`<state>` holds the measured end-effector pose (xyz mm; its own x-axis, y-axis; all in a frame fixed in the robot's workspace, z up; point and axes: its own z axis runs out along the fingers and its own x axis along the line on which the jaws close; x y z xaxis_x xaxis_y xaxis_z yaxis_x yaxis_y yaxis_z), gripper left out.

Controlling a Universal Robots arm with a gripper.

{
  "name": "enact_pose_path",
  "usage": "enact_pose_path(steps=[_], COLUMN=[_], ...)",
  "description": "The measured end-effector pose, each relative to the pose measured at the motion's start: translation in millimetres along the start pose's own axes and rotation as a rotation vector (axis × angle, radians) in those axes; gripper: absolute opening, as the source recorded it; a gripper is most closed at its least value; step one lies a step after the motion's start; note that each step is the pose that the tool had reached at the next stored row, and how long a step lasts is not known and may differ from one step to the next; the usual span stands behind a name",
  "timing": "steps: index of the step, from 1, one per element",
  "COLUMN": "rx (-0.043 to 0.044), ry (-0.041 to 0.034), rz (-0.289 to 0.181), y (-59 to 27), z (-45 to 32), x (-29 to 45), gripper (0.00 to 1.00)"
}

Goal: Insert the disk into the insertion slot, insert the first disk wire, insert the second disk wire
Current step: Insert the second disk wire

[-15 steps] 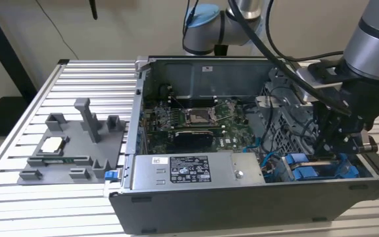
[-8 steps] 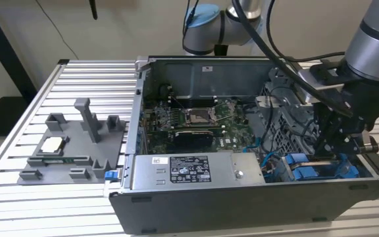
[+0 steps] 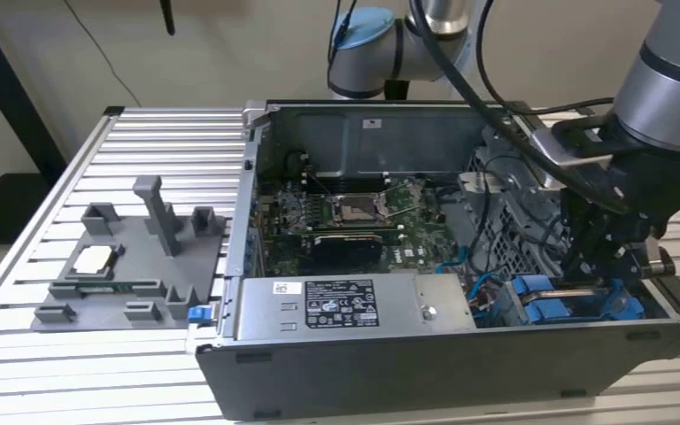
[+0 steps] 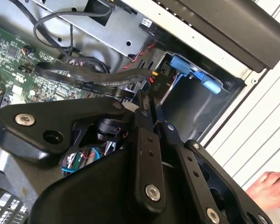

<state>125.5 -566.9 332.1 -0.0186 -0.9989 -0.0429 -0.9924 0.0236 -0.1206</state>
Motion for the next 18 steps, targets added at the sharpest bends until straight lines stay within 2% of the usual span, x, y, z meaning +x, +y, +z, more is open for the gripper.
enact_pose_path(steps=[2,3,4,8,13,18], rx=[0.0,-0.0007,-0.0013,-0.0024,-0.0033,-0.0086], ry=[-0.0041,-0.0045,-0.003,-0.0012,-0.0009,0.0], rz=[0.0,0.0,0.0,0.0,0.0,0.0], y=[-0.1,-0.4,-0.9,-3.0,-4.0,-5.6], z=[0.7,-1.4,-5.8,-23.8,-32.0,-41.4], x=[-0.2,-0.1,-0.2,-1.0,-1.4,-1.8], gripper=[0.17,0.17,0.24,0.24,0.24,0.24])
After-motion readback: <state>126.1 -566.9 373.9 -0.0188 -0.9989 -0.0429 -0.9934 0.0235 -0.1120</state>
